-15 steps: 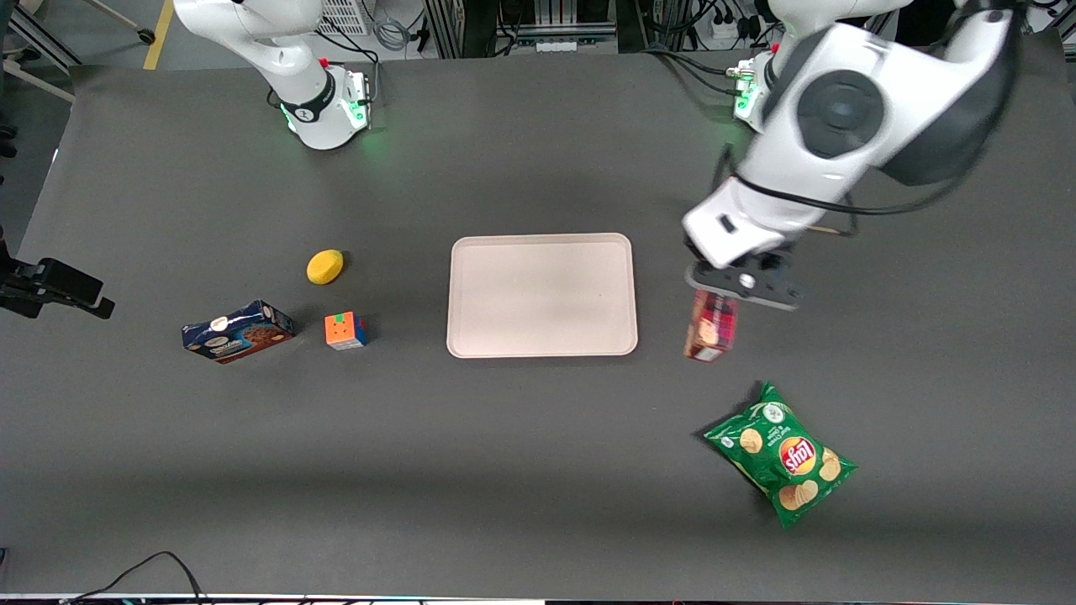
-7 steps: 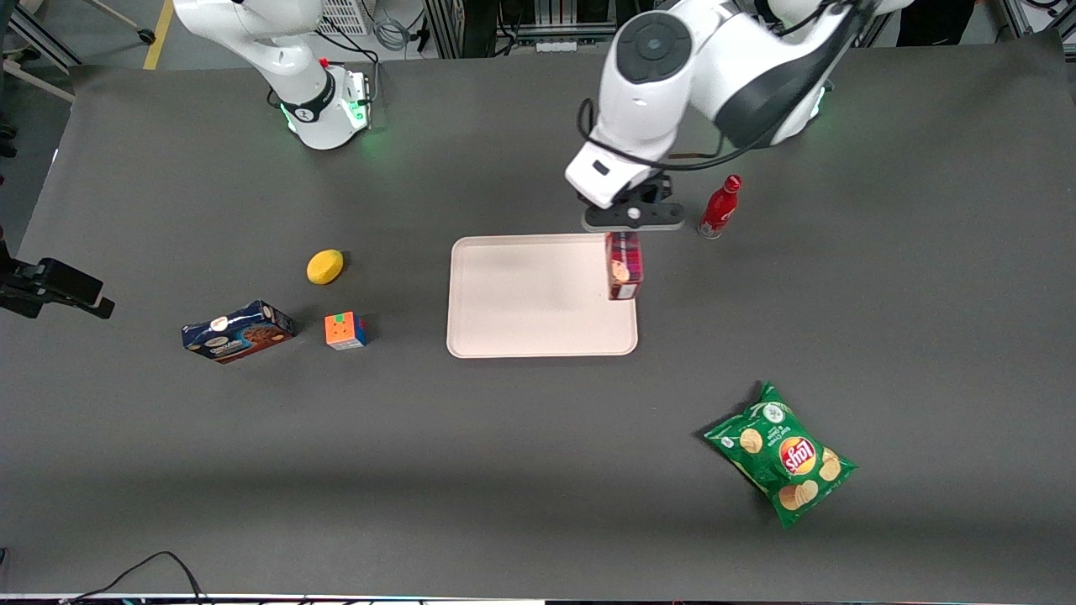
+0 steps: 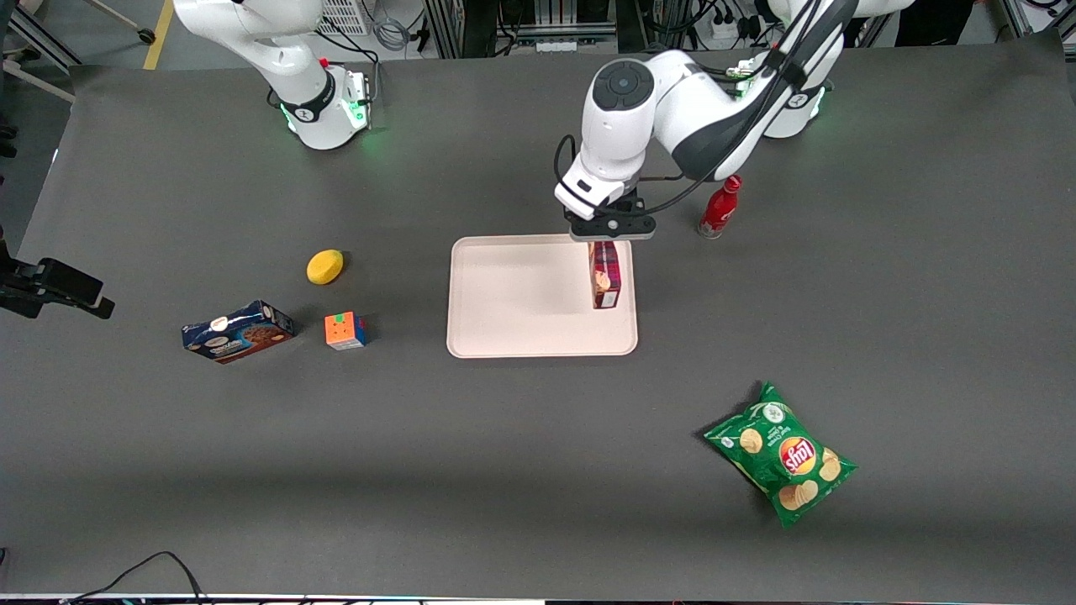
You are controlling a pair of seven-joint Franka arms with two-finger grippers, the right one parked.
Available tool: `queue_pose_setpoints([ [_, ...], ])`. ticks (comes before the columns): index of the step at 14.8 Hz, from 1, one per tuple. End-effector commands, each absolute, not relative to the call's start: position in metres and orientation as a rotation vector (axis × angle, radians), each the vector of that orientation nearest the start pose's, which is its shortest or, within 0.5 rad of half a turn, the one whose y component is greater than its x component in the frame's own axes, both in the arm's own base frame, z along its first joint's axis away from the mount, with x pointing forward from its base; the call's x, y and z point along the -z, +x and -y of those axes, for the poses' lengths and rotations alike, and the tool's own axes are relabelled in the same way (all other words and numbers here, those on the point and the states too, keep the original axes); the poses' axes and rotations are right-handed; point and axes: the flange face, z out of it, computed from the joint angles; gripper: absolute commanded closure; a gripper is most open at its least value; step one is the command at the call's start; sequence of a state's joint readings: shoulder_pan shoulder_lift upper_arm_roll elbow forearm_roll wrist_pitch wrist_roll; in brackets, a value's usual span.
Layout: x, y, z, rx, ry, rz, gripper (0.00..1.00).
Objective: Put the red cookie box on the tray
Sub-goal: 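Lower the cookie box onto the tray and open the left gripper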
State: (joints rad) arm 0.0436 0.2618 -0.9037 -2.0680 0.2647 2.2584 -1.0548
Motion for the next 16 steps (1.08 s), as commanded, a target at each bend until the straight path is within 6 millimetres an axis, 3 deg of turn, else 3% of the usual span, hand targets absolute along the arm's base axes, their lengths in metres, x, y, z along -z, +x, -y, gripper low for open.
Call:
queue_pose_setpoints([
  [1, -0.321, 0.391, 0.425, 0.091, -3.146, 0.024, 0.94],
  [5, -0.265, 0.396, 0.425, 0.161, -3.096, 0.035, 0.94],
  [7, -0.246, 0.404, 0.422, 0.131, -3.101, 0.028, 0.94],
  [12, -0.23, 0.415, 0.423, 0.058, -3.121, 0.064, 0.93],
  [16, -0.232, 0.428, 0.42, 0.07, -3.115, 0.083, 0.92],
])
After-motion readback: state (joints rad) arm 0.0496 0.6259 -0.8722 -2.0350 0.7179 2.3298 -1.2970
